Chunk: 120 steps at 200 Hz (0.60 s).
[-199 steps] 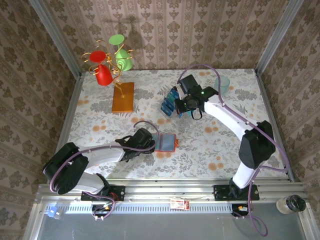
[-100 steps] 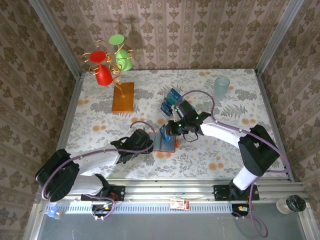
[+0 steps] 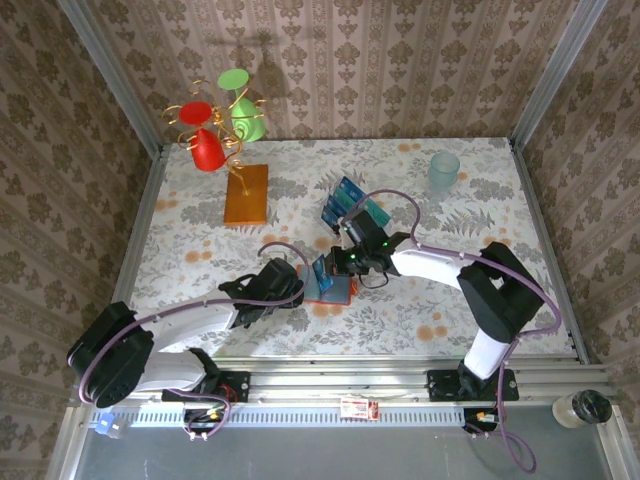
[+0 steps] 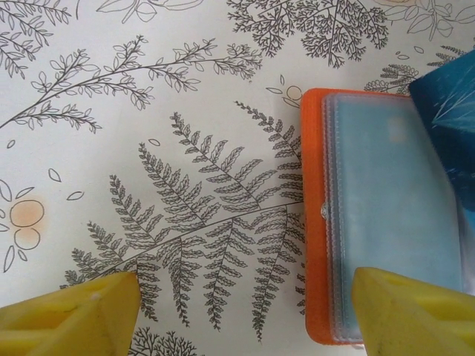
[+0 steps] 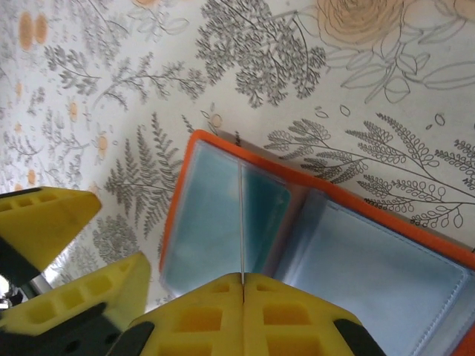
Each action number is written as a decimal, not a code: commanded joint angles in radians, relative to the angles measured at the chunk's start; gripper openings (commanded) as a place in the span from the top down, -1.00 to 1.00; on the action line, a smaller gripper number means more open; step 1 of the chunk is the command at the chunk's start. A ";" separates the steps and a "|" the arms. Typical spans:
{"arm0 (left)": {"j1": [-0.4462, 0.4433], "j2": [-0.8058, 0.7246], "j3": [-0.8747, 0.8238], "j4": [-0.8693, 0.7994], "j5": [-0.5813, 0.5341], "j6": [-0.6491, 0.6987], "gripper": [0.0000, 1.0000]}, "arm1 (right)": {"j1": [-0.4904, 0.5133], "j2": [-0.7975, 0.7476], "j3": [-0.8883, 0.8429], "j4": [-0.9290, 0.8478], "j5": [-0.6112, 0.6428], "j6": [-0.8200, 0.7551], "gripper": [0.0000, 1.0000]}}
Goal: Put the credit cards into the card holder
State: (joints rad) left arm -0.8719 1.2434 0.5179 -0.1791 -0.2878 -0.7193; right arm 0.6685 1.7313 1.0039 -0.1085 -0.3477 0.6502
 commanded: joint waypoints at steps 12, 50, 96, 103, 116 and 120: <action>-0.006 -0.024 0.034 -0.029 -0.027 0.001 -0.53 | 0.002 0.075 0.045 -0.004 -0.056 -0.062 1.00; -0.006 -0.030 0.036 -0.033 -0.028 0.003 -0.53 | -0.004 0.130 0.087 -0.031 -0.091 -0.118 1.00; 0.003 0.003 0.046 -0.013 -0.015 0.029 -0.54 | -0.009 0.134 0.091 -0.043 -0.100 -0.129 1.00; 0.005 0.014 0.051 -0.009 -0.014 0.034 -0.54 | -0.012 0.132 0.090 -0.044 -0.100 -0.127 1.00; 0.008 0.037 0.055 0.003 -0.007 0.046 -0.54 | -0.010 0.130 0.087 -0.043 -0.097 -0.125 1.00; 0.009 0.045 0.058 0.007 -0.006 0.049 -0.54 | -0.011 0.129 0.086 -0.043 -0.097 -0.124 1.00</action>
State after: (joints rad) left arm -0.8688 1.2518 0.5407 -0.1867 -0.2958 -0.7063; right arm 0.6609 1.8462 1.0786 -0.1116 -0.4339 0.5488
